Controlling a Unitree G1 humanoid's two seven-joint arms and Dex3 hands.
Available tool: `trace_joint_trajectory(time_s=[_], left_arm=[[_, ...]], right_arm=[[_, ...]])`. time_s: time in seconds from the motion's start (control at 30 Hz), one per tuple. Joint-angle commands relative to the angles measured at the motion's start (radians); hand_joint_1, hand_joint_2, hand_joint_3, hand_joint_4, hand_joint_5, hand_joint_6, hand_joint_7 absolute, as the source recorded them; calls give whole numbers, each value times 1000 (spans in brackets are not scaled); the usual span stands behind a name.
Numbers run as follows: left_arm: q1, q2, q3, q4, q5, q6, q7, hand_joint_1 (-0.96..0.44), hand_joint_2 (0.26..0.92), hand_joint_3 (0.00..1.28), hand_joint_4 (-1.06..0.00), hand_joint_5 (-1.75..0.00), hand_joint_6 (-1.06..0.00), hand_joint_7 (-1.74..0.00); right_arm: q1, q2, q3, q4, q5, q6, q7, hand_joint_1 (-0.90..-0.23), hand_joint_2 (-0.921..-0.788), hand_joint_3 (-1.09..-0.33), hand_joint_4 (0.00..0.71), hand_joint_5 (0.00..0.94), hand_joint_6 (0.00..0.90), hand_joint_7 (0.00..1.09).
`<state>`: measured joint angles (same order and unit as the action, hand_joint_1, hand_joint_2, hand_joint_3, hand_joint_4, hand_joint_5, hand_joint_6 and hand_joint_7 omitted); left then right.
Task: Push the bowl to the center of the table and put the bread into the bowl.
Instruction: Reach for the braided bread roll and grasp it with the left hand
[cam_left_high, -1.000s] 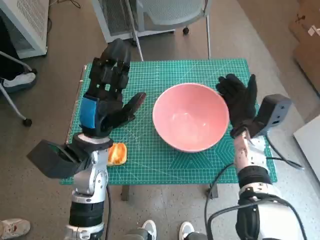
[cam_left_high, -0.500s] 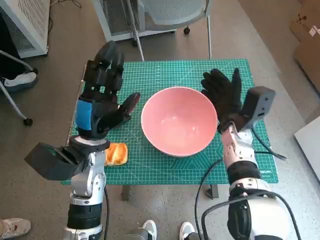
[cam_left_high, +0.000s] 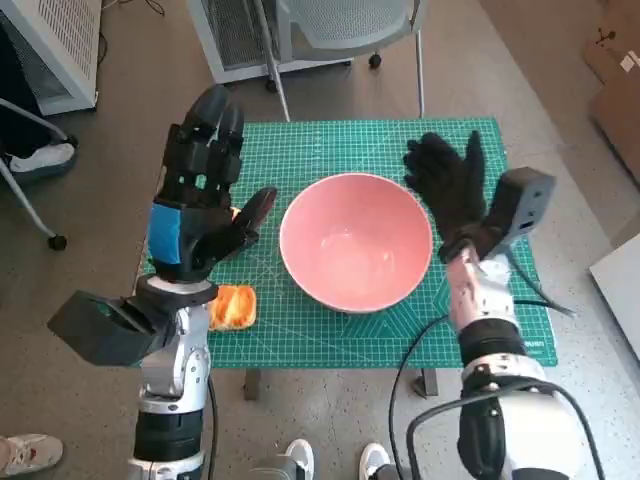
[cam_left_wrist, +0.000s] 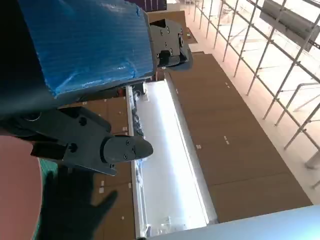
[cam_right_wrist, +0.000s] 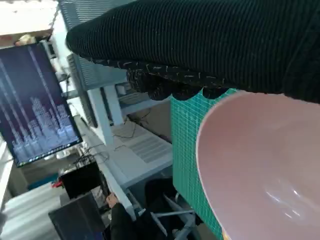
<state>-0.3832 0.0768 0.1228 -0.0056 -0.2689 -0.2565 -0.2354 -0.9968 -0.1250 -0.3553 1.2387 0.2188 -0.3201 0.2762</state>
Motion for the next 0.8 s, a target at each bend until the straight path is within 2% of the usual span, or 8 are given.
trace_joint_trajectory(time_s=[0.03,0.13,0.3,0.6,0.8], left_arm=[[10,14,7,-24,5,-2,1,-118,904,320,-115,-16,1,-495],[8,21,10,-28,6,4,2,-129,906,315,-116,-16,1,-496],[8,31,11,-41,13,9,4,-139,909,307,-113,-13,1,-496],[21,79,22,-91,15,26,-5,-151,913,290,-104,-7,1,-494],[49,167,43,-149,39,50,-36,-187,897,258,-97,-3,1,-463]], right_arm=[[24,-25,-3,-44,9,-85,40,-417,-921,-700,258,3,360,13],[39,-38,5,-97,10,-172,75,-435,-921,-669,258,3,356,11],[90,-32,12,-276,54,-281,159,-472,-921,-607,298,18,381,23],[228,-19,65,-630,123,-318,229,-493,-921,-578,326,20,401,31],[277,-29,89,-726,142,-316,244,-504,-921,-568,337,19,403,30]])
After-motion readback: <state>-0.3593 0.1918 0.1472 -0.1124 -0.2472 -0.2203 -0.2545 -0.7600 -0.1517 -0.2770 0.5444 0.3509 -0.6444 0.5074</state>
